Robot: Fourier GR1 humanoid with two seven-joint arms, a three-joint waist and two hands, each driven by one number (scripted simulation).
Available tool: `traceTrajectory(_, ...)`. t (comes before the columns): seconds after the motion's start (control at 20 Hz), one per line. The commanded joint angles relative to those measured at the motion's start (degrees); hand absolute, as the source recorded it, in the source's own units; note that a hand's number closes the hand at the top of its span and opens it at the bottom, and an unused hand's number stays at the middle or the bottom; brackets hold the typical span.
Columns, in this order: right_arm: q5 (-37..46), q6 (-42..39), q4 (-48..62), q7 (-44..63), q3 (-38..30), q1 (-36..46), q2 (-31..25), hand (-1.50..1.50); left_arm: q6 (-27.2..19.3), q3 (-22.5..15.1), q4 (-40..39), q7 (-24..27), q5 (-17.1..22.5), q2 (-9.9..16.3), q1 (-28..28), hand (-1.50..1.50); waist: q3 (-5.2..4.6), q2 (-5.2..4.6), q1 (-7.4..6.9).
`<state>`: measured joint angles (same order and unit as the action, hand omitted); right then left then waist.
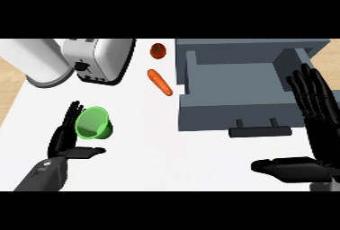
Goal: Pick up the cup, place it into the drawer and close the drawer
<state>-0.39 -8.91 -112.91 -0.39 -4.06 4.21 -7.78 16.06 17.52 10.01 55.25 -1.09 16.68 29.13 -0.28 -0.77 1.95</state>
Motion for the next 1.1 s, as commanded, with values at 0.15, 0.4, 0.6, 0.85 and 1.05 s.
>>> traceTrajectory(0.15, -0.9, -0.4, 4.9, -1.9, -2.8, 3.3, -1.2, -1.5, 8.5, 0.1, -0.1, 4.6, 0.5, -0.2, 0.5, -1.5, 0.04, -0.05, -0.41)
traceTrajectory(0.4, 0.1, -0.5, 2.8, -0.8, -0.5, 1.7, -0.3, -1.5, 11.4, 0.2, 0.0, 4.5, 0.9, -1.8, 0.9, -1.5, -0.03, -0.16, -0.01)
traceTrajectory(0.6, -1.7, -1.6, 3.2, 0.0, -1.9, 2.2, -1.4, -1.5, 14.7, 0.1, 1.4, 4.0, 1.6, -3.0, 1.8, 1.5, -0.02, -0.07, 0.0)
traceTrajectory(0.85, -0.3, -1.2, 1.7, -1.9, 0.0, -1.1, 0.2, -1.5, 19.8, -0.3, 1.7, 2.7, 2.3, -3.9, 1.4, 1.5, -0.04, -0.1, 0.39)
traceTrajectory(1.05, -1.1, -1.2, 3.3, -0.1, -1.4, 2.4, -1.0, -1.5, 20.9, -0.1, 3.6, 3.6, 3.5, -6.5, 1.9, 1.5, -0.03, -0.02, -0.09)
